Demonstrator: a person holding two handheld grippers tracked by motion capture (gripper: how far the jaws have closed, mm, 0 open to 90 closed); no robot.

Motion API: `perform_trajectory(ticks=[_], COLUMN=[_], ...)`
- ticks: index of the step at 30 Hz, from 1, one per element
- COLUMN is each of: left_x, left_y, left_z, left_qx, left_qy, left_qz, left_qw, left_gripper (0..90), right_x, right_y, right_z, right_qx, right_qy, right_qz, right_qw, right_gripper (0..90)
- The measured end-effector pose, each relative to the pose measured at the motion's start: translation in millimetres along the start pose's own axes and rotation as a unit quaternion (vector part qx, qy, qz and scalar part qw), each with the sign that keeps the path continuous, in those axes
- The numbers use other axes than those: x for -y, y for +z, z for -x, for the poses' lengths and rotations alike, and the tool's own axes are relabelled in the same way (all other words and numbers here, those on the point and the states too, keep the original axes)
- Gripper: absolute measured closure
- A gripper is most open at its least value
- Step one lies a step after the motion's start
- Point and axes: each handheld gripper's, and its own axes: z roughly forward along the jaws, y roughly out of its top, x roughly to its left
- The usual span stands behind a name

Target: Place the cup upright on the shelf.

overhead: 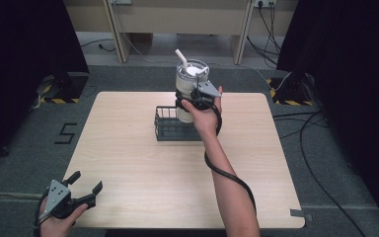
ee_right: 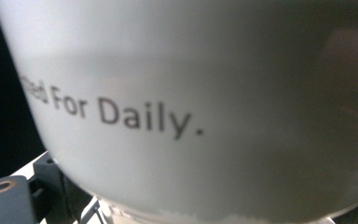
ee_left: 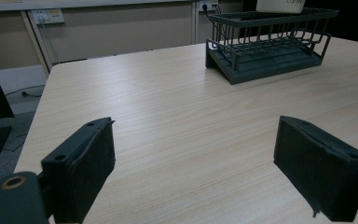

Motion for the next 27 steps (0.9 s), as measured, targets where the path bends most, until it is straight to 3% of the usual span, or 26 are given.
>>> perform_trajectory(ticks=[12,27], left_x=[-0.2,-0.1], left_y=[-0.1,-0.3], left_z=[0.4,0.0], left_qx=[0.001,0.003], left_qy=[0.000,0.000], left_qz=[0.001,0.001], left_qw=[1.0000,1.0000], left_gripper=[11.8,11.8], right_x=[13.5,32.3], right_y=[8.8,18.5], right_z=[4.1,1.3], right_qx=[0.015,0.017], right_qy=[-0.001,-0.002], right_qz=[-0.015,-0.033], right_qw=[0.9998,0.9993], right_gripper=[8.7,8.4])
